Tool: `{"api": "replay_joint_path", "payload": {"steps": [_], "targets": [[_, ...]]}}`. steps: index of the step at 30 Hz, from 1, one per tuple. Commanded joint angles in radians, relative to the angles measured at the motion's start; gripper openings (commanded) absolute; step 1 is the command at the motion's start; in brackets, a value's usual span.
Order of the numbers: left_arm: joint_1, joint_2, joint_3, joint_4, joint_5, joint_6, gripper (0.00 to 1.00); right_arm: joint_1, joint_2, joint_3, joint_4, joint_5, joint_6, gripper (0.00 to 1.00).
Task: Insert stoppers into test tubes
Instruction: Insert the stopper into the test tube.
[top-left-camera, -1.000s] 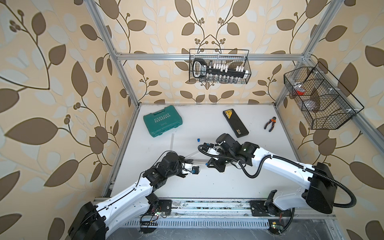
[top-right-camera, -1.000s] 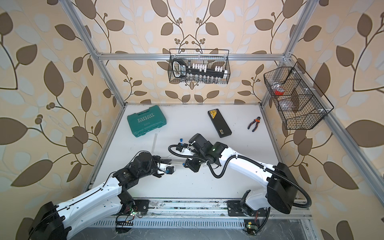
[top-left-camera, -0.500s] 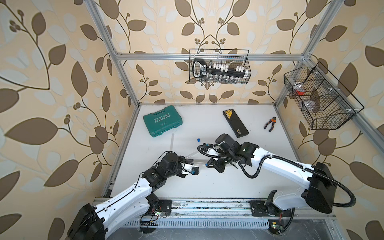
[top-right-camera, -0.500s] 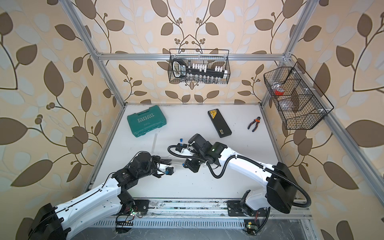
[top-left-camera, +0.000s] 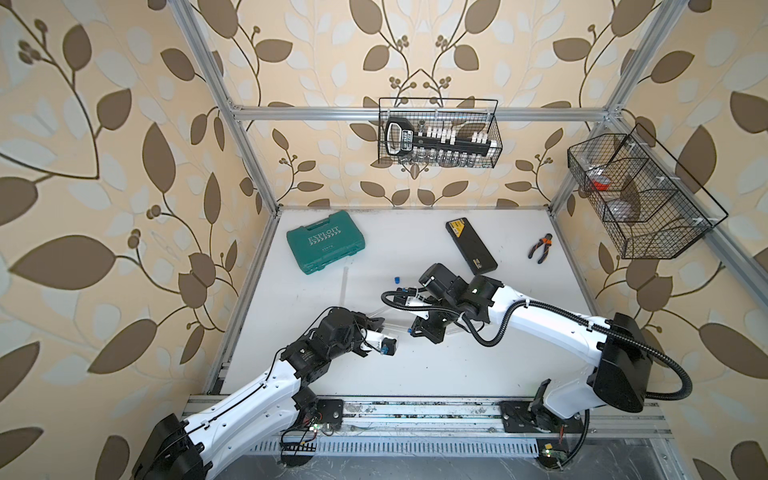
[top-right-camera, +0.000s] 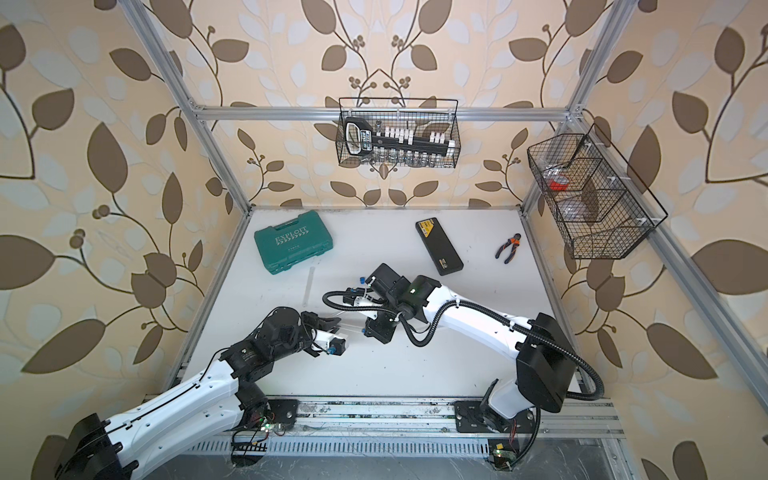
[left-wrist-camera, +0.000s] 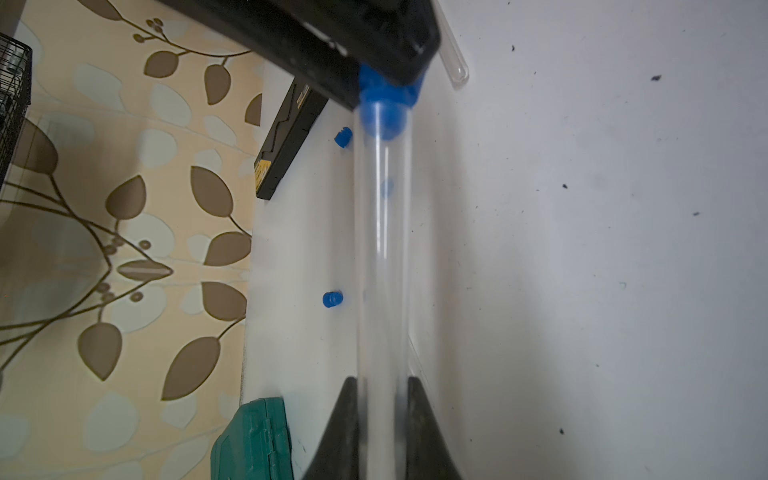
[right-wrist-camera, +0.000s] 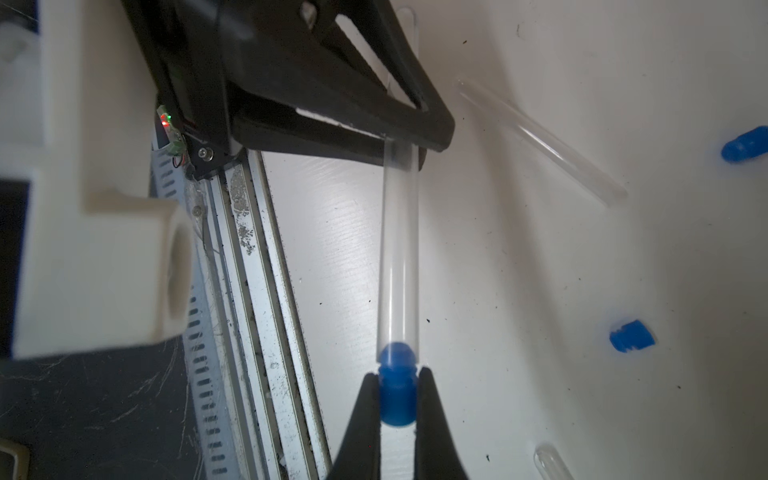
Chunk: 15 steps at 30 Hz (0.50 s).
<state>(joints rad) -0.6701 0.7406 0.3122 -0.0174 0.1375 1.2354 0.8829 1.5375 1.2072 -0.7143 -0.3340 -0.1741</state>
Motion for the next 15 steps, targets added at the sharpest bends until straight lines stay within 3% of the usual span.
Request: {"api": "replay_joint_path", "payload": {"steps": [1, 10, 15], "targets": [[-0.047, -0.018, -0.003, 0.062, 0.098, 0.062, 0.00, 0.005, 0.029, 0.073, 0.078, -0.017, -0.024, 0.07], [-0.081, -0.021, -0.008, 0.051, 0.110, 0.087, 0.00, 0.004, 0.060, 0.138, 0.138, -0.020, -0.018, 0.05], [-0.084, -0.039, -0.023, 0.128, 0.139, 0.013, 0.00, 0.004, 0.081, 0.153, 0.200, -0.016, 0.011, 0.01]]}}
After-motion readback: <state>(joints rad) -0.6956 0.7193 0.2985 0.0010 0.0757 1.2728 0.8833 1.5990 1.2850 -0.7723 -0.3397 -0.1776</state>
